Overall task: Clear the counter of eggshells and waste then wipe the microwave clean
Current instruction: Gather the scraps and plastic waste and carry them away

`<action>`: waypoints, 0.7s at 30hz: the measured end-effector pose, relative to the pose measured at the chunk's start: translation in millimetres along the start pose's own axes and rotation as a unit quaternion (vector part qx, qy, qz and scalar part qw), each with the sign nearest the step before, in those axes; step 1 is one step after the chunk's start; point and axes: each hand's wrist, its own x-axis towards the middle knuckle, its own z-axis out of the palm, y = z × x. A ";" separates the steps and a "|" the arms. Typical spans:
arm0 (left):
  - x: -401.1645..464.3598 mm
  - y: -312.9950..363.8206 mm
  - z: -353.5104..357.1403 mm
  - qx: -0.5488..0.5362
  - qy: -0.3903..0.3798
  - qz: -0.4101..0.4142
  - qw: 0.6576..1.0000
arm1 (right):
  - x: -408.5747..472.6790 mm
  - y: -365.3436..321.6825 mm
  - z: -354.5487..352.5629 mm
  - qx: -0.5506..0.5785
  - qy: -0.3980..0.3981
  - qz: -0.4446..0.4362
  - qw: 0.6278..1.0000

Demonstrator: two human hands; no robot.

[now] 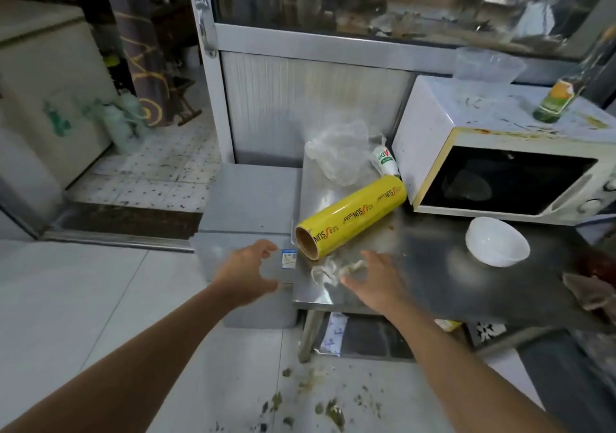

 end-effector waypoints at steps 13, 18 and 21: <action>88.0 -2.8 12.9 -0.005 0.000 -0.009 1.000 | 66.0 19.3 43.6 -0.100 0.056 0.019 0.993; 100.0 3.5 14.6 0.002 -0.002 0.002 1.000 | 70.4 28.5 44.6 -0.084 0.068 -0.001 0.994; 102.5 9.1 14.0 0.002 -0.006 0.010 1.000 | 69.7 31.4 40.5 -0.035 0.062 0.003 0.997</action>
